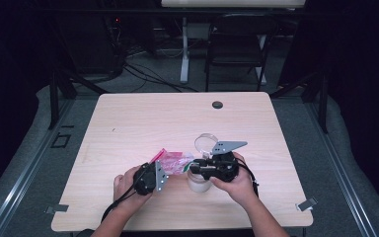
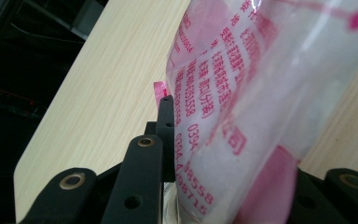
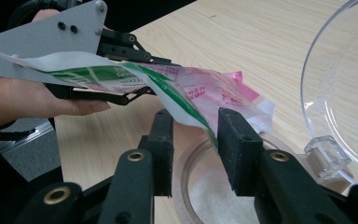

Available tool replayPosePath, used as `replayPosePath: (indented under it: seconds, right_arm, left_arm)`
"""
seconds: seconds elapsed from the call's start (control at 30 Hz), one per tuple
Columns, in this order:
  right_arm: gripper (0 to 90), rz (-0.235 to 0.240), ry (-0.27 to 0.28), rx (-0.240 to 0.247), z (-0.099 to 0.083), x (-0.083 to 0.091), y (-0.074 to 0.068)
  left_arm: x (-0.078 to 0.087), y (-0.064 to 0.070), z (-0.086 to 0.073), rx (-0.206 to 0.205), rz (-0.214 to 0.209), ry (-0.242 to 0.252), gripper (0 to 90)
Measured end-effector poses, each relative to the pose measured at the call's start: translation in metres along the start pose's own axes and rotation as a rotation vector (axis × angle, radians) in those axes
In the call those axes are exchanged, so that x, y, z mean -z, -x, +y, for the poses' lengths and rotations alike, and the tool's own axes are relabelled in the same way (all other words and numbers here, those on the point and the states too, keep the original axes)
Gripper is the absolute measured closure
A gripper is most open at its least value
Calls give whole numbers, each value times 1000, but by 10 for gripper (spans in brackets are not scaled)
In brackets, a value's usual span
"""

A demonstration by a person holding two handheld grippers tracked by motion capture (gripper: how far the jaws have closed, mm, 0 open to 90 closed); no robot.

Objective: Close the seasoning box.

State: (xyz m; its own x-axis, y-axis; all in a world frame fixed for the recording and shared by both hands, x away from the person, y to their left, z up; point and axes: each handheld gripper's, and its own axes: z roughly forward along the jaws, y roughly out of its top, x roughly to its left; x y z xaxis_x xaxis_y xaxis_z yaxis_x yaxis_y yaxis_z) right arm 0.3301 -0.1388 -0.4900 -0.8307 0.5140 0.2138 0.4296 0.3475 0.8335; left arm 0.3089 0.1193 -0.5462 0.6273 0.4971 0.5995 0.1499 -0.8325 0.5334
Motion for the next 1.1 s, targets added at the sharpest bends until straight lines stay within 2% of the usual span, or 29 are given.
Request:
replayPosePath:
  seconds: [0.13,0.47,0.63,1.1]
  right_arm:
    - [661,-5,6,-4,-1,1,1]
    - [625,-31,18,6,-1,2,3]
    - [624,-34,21,-3,-2,3,5]
    - [606,-33,46,-3,-1,6,5]
  left_arm:
    - [-2,1,-2,24,-15,-1,759]
    - [-8,0,-9,102,-93,12,762]
    - [-9,-2,-11,130,-106,12,765]
    - [-11,-3,-13,164,-114,15,767]
